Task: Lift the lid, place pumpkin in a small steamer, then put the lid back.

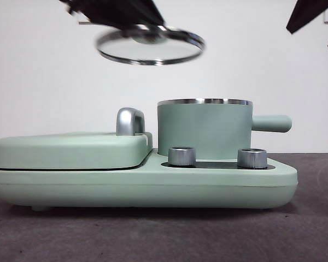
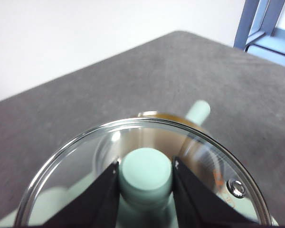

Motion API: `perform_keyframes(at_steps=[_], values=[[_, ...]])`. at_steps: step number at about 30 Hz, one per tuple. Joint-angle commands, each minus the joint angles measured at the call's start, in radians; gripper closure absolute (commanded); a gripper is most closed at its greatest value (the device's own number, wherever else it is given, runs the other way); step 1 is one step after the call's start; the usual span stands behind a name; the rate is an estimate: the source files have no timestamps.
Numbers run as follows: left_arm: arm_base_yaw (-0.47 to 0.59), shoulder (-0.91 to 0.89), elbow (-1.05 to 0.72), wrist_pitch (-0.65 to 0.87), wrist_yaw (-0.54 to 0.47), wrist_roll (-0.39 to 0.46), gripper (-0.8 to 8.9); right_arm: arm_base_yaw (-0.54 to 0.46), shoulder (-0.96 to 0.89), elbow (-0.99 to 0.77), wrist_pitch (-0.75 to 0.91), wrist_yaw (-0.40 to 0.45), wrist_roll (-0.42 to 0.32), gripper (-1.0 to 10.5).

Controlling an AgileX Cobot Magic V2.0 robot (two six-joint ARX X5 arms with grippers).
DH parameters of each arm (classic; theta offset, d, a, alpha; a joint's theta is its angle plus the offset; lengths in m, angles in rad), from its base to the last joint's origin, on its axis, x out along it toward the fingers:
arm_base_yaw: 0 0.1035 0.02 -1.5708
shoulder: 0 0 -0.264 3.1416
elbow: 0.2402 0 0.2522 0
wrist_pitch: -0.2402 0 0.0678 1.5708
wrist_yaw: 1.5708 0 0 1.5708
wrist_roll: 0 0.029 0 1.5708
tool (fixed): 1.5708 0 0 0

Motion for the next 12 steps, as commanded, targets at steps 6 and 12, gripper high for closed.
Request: perform_keyframes(at_steps=[6,12], values=[[-0.031,0.195,0.047,0.232,0.005,0.013,8.03,0.006,0.008,0.000,-0.004,-0.001,0.018,5.0],[-0.037,0.307,0.135,0.234,0.005,0.015,8.03,0.006,0.008,0.000,-0.013,-0.001,0.017,5.0]])
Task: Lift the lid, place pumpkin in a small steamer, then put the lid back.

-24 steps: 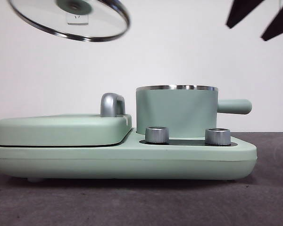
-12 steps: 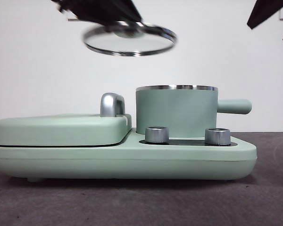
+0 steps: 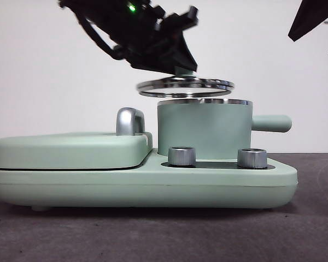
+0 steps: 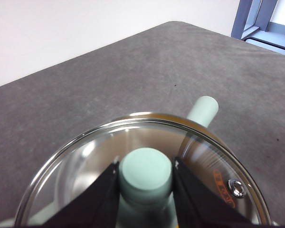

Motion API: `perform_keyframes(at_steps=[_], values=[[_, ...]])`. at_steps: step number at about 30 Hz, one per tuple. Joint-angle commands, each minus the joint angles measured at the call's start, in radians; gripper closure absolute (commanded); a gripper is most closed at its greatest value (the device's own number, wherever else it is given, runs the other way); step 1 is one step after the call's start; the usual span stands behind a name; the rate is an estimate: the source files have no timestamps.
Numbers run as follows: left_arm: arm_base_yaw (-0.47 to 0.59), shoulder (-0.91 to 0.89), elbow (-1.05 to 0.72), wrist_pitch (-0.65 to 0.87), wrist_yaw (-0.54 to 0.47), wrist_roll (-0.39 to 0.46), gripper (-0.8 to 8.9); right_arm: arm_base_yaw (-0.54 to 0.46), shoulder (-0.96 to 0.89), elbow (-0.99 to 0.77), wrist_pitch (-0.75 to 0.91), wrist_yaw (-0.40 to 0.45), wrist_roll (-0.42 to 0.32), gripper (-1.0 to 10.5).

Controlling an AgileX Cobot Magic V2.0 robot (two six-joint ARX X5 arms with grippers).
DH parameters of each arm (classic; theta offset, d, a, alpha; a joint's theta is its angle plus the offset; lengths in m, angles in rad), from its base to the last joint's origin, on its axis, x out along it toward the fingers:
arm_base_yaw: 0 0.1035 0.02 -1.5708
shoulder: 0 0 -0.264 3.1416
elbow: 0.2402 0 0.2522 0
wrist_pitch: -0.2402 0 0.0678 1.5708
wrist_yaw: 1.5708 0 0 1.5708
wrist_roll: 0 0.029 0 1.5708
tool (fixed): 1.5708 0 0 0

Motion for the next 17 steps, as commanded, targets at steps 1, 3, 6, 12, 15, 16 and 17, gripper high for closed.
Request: perform_keyframes(at_steps=[1,3,6,12,15,16,17], values=[[-0.011,0.043,0.077,0.041,0.006,0.016,8.03,0.006,0.004,0.005,0.000,0.000,0.011,5.0],[-0.014,0.076,0.109,0.041,0.007,0.021,8.03,0.006,0.004,0.005,-0.005,0.000,0.010,5.0],[-0.014,0.119,0.150,0.034,0.007,0.022,8.03,0.006,0.004,0.005,-0.008,0.000,0.010,5.0],[-0.016,0.148,0.164,0.031,0.008,0.019,8.03,0.006,0.004,0.005,-0.011,0.000,0.010,5.0],[-0.016,0.148,0.164,0.033,0.023,0.019,8.03,0.006,0.004,0.005,-0.011,0.000,0.010,5.0],[-0.016,0.148,0.164,0.034,0.029,0.019,8.03,0.006,0.004,0.005,-0.011,0.000,0.010,5.0],[-0.016,0.149,0.164,0.034,0.034,0.019,8.03,0.006,0.004,0.005,-0.011,0.000,0.010,5.0]])
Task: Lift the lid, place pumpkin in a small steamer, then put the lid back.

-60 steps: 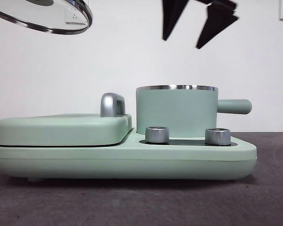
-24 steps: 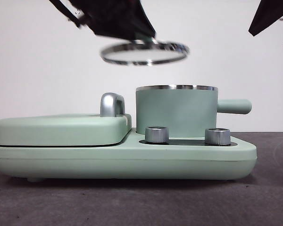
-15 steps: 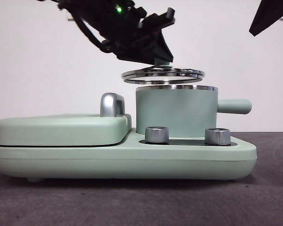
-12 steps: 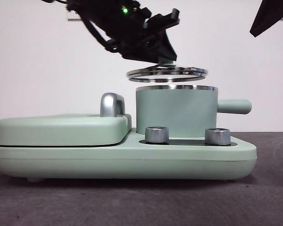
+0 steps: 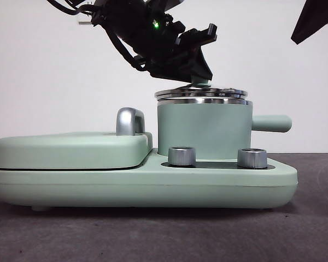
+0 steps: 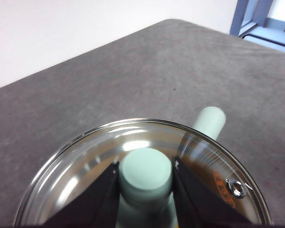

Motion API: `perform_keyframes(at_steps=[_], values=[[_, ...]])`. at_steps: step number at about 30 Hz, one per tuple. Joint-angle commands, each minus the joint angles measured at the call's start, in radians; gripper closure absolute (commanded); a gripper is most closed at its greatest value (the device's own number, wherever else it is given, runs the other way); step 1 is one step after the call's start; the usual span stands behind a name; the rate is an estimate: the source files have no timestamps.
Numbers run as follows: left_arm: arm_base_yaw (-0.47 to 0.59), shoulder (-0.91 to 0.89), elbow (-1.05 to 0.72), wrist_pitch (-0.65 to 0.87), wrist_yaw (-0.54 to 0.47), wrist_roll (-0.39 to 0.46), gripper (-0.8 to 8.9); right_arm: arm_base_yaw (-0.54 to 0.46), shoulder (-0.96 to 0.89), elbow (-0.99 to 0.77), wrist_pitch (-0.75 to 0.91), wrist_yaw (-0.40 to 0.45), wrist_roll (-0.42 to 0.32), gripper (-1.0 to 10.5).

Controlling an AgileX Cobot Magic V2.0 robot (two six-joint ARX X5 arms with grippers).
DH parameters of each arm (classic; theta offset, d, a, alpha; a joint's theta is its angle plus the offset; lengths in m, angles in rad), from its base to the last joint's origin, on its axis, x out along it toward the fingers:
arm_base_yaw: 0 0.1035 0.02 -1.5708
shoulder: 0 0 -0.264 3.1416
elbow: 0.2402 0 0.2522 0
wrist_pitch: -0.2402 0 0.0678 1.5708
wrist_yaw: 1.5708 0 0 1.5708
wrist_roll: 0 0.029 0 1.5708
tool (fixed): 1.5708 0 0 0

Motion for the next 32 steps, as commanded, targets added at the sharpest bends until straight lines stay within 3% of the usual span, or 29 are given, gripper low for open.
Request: perform_keyframes(at_steps=[1,18,27,32], values=[[-0.011,0.008,0.030,0.032,0.018,0.006,8.03,0.006,0.004,0.005,0.006,0.000,0.010,5.0],[-0.012,0.058,0.030,0.021,0.032,0.005,8.03,0.006,0.004,0.005,0.000,0.000,0.006,5.0],[-0.012,0.061,0.030,-0.089,0.033,0.011,8.02,0.006,0.004,0.005,0.001,0.000,0.006,5.0],[-0.012,0.061,0.030,-0.106,0.033,0.011,6.67,0.006,0.004,0.005,0.001,0.000,0.006,5.0]])
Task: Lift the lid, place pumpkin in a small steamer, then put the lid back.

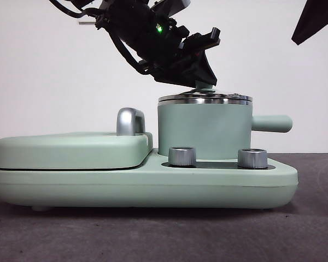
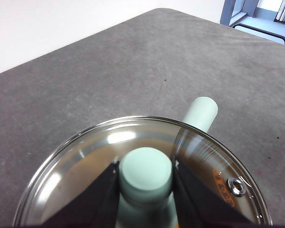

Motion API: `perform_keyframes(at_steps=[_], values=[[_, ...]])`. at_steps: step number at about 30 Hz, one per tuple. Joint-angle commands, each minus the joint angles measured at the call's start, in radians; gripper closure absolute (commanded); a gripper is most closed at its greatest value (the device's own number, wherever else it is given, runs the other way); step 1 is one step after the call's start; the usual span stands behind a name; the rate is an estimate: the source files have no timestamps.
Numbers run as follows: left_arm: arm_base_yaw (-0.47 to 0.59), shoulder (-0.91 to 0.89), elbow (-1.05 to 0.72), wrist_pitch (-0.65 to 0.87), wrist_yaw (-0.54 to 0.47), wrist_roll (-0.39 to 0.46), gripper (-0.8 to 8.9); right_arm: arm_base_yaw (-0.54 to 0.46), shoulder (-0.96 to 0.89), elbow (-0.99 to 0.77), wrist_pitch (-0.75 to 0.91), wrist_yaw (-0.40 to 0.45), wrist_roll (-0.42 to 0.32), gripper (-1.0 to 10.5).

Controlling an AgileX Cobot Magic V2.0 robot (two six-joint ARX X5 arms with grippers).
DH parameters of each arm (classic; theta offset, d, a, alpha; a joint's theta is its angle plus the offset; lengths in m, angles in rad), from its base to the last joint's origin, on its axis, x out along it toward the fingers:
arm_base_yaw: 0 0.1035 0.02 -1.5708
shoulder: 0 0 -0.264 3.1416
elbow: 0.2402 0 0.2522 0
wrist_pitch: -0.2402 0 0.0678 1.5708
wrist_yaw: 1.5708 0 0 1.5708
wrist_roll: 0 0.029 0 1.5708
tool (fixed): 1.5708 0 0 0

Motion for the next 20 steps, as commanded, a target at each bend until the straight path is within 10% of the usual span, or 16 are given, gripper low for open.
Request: perform_keyframes(at_steps=[1,9,20], values=[[-0.010,0.032,0.002,-0.048,0.003,0.003,6.48,0.006,0.004,0.005,0.005,0.000,0.006,5.0],[-0.010,0.016,0.002,-0.048,0.002,0.004,4.68,0.006,0.004,0.005,0.005,0.000,0.007,5.0],[0.003,-0.167,0.002,-0.222,0.002,0.007,4.71,0.006,0.004,0.005,0.005,0.000,0.006,5.0]])
